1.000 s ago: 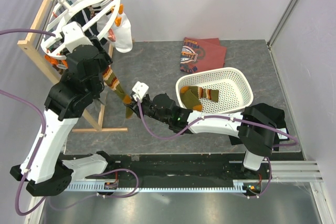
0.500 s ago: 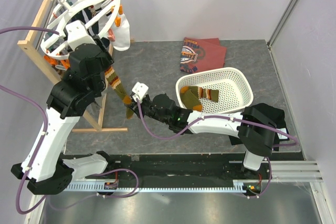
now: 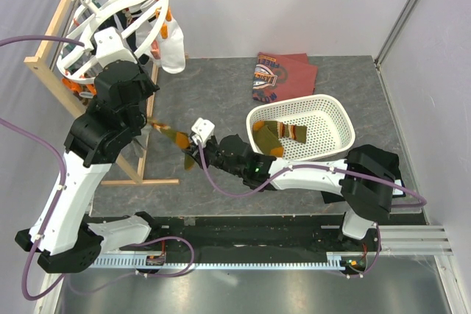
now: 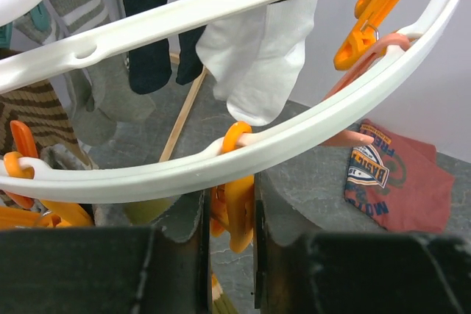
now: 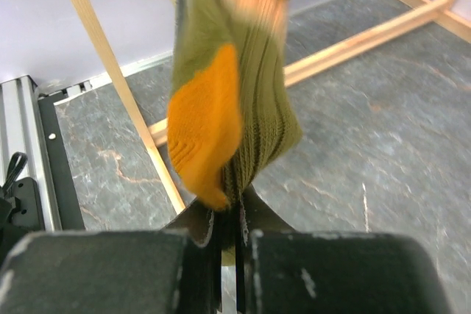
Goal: Remove the socks clipped to the hanger
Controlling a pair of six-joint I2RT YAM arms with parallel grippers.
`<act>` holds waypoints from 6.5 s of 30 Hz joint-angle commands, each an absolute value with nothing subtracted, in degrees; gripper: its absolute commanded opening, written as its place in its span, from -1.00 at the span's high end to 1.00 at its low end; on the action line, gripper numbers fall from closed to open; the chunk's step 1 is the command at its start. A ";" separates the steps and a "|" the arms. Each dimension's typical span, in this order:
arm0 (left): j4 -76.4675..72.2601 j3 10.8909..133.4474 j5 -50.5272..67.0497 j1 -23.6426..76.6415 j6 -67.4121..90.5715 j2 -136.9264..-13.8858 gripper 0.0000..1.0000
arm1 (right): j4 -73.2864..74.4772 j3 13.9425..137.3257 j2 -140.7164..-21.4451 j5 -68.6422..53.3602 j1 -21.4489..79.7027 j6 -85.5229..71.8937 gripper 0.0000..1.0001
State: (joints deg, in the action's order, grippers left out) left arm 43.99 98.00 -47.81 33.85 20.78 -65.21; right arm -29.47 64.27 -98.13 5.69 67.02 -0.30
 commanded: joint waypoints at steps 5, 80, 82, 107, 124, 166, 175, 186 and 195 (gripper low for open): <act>41.66 98.53 -42.65 33.84 19.34 -63.28 0.93 | -19.45 62.76 -89.22 16.24 66.18 -6.41 1.00; 34.10 90.00 -8.26 33.84 11.16 -46.06 -0.49 | -38.23 99.05 -118.57 -4.49 64.86 -0.53 -0.07; 34.01 88.95 -10.28 33.84 11.16 -45.09 -0.49 | -39.46 98.35 -117.78 -1.24 64.86 -0.53 0.48; 40.87 94.13 -40.77 33.84 23.37 -49.83 -0.34 | -37.44 83.15 -100.37 11.69 64.95 7.82 1.00; 48.16 98.96 -43.24 33.84 32.95 -55.28 -0.24 | -39.72 78.49 -97.74 8.00 66.00 9.93 1.00; 53.17 101.69 -51.59 33.93 34.80 -58.88 -0.22 | -38.23 78.31 -96.68 7.91 70.75 17.31 1.00; 54.14 101.60 -53.44 33.93 35.86 -59.68 -0.15 | -38.67 77.43 -96.06 7.91 70.93 17.75 1.00; 54.05 102.92 -53.61 33.92 35.16 -60.47 0.71 | -39.11 76.11 -95.36 8.44 70.93 18.28 1.00; 52.12 102.83 -50.37 33.84 32.88 -60.12 0.97 | -37.28 72.78 -93.34 16.77 70.84 15.12 1.00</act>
State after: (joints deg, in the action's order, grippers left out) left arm 54.22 101.21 -50.76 33.63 33.74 -60.36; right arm -36.75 74.39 -97.27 10.15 70.65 17.43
